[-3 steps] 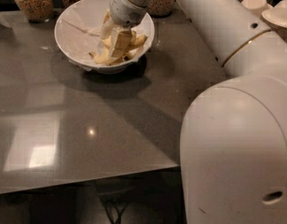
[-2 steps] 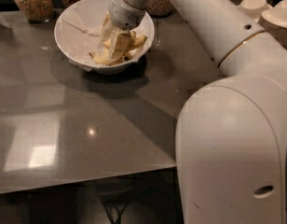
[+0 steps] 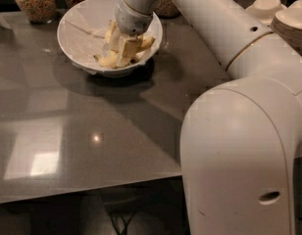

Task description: Pick banana from white bowl

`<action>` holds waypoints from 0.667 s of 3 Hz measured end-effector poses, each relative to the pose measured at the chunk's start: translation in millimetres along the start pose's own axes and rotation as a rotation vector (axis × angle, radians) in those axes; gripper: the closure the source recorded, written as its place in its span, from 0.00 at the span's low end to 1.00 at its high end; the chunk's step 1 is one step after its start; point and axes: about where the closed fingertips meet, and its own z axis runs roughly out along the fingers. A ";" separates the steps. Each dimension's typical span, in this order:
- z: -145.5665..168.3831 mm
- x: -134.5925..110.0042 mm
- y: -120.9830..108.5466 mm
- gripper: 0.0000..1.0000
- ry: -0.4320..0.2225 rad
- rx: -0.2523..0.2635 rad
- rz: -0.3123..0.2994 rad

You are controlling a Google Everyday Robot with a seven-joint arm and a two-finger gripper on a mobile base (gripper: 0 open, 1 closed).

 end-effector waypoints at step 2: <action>5.1 18.1 2.0 0.53 0.067 -0.011 0.011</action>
Offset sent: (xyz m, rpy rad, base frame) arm 0.0093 -0.0275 -0.0110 -0.1046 -0.0211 -0.0411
